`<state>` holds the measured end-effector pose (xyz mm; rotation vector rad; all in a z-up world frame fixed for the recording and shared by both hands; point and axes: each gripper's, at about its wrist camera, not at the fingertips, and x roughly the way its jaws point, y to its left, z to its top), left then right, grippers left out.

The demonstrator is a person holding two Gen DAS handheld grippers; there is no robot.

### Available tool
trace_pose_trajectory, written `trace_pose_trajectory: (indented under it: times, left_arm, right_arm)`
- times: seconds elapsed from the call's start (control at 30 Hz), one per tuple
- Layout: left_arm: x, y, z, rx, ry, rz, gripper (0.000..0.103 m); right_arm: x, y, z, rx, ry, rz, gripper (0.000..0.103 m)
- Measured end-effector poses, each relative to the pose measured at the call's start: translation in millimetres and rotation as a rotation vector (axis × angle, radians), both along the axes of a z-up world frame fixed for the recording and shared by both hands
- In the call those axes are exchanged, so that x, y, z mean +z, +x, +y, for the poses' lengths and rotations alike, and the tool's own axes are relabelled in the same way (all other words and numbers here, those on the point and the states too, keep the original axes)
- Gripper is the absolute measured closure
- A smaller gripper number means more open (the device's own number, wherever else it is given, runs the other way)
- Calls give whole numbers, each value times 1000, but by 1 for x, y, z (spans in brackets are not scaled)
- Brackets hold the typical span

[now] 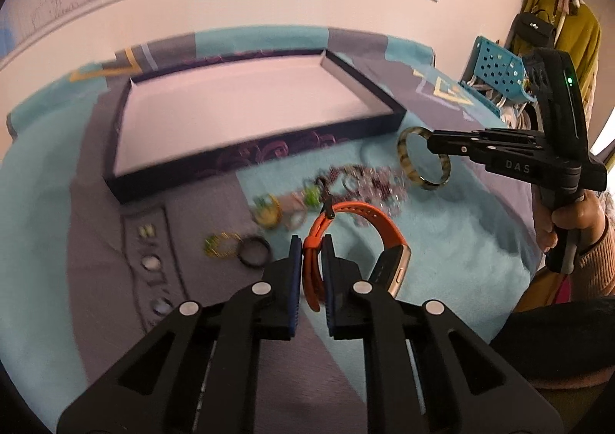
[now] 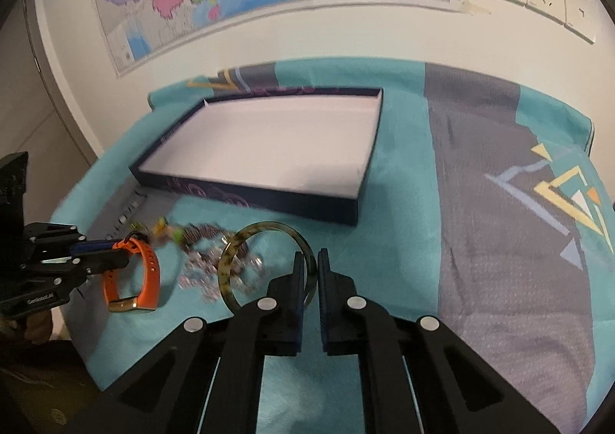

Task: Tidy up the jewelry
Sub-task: 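Carry the watch band and bangle into the white box and open both tools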

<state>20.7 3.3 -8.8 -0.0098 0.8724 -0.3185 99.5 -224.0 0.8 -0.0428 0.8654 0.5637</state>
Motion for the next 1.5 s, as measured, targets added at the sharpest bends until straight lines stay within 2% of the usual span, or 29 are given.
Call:
trace_pose_trajectory:
  times: [0.07, 0.27, 0.5, 0.7, 0.93, 1.13, 1.4, 1.5]
  left_arm:
    - [8, 3, 6, 2, 4, -21, 92]
    - [39, 31, 21, 24, 80, -114, 92]
    - [55, 85, 35, 11, 99, -142, 92]
    - [44, 136, 42, 1, 115, -98, 92]
    - [28, 186, 44, 5, 180, -56, 91]
    - [14, 214, 39, -2, 244, -25, 91]
    - [6, 237, 39, -16, 284, -6, 92]
    - [4, 243, 39, -17, 303, 1, 92]
  right_arm:
    - [8, 4, 1, 7, 25, -10, 98]
    - [23, 27, 17, 17, 45, -43, 98]
    - [31, 74, 42, 11, 64, -44, 98]
    - [24, 123, 63, -34, 62, -8, 98]
    - [2, 169, 85, -83, 43, 71, 98]
    - [-12, 188, 98, -116, 17, 118, 98]
    - [-16, 202, 97, -160, 61, 179, 96]
    - [-19, 204, 93, -185, 79, 198, 92]
